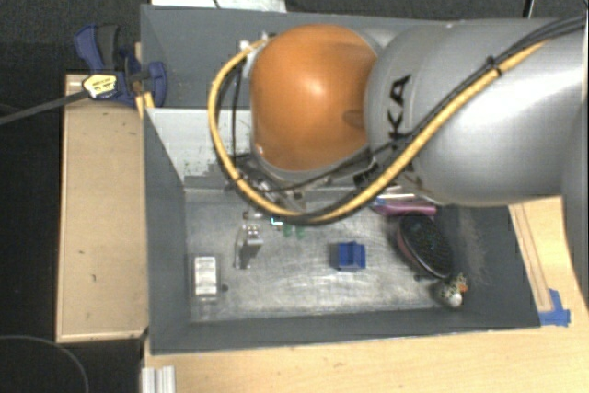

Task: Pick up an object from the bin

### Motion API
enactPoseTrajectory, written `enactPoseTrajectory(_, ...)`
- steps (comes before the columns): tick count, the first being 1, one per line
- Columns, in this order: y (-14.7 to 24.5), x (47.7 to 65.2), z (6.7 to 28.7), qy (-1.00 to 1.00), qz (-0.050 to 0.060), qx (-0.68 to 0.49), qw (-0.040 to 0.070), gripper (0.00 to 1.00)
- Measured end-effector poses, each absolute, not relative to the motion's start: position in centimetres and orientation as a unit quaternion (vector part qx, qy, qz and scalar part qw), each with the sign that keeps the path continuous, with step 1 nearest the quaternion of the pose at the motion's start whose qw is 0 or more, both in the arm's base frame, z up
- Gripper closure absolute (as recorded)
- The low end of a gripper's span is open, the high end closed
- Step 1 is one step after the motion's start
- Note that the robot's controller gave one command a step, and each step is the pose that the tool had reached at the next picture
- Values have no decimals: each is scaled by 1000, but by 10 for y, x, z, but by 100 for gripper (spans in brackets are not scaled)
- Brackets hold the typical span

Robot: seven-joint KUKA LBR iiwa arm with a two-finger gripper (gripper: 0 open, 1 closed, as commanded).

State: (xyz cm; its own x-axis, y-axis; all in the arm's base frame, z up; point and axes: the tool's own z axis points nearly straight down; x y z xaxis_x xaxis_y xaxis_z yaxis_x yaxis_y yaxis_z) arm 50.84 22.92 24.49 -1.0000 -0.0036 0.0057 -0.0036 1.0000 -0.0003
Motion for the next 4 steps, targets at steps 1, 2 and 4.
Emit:
enactPoseTrajectory(1, 236, 480, 105, -999, 1, -47, 4, 0)
enactPoseTrajectory(2, 235, 492, 86, -990, 0, -142, 1, 0)
enactPoseTrajectory(4, 234, 511, 81, -952, 0, 306, 0, 0)
